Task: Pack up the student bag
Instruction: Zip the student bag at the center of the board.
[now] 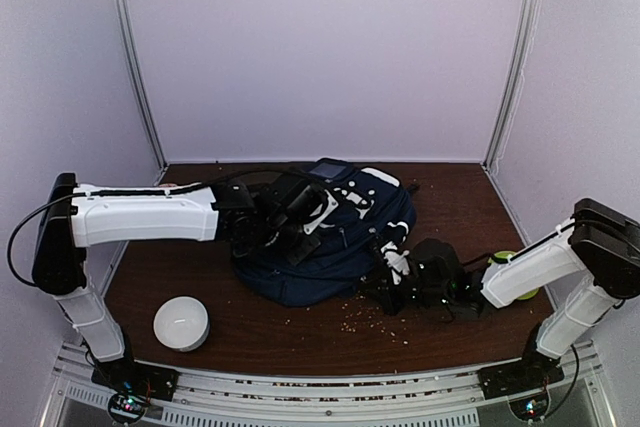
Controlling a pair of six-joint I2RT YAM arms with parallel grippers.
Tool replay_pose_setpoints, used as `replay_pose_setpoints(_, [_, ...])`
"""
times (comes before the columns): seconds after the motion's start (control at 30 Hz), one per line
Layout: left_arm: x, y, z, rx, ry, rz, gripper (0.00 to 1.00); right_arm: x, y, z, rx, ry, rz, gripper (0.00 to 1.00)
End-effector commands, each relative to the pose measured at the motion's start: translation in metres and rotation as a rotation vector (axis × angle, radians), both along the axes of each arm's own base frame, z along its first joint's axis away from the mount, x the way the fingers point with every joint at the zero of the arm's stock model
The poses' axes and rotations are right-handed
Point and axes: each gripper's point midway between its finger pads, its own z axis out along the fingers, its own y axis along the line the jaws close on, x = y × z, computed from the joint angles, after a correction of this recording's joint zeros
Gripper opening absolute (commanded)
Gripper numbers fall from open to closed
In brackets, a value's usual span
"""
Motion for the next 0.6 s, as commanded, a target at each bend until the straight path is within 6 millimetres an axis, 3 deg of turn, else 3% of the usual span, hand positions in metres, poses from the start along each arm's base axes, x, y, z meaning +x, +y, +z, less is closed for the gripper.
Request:
replay_pose_setpoints(0.0, [0.013,-0.03,0.02,-0.163,0.005,0.009,0.0,-0.03,0.032,0.011,0.003,-0.036,0.133,0.0])
replay_pose_setpoints(0.33, [0.005,-0.059,0.015,-0.269,0.103,-0.035,0.0,-0.065,0.1,0.017,0.052,-0.069,0.224,0.0])
replay_pose_setpoints(0.57, [0.013,-0.045,0.009,-0.282,0.131,0.02,0.0,-0.067,0.128,0.02,0.1,-0.096,0.245,0.0])
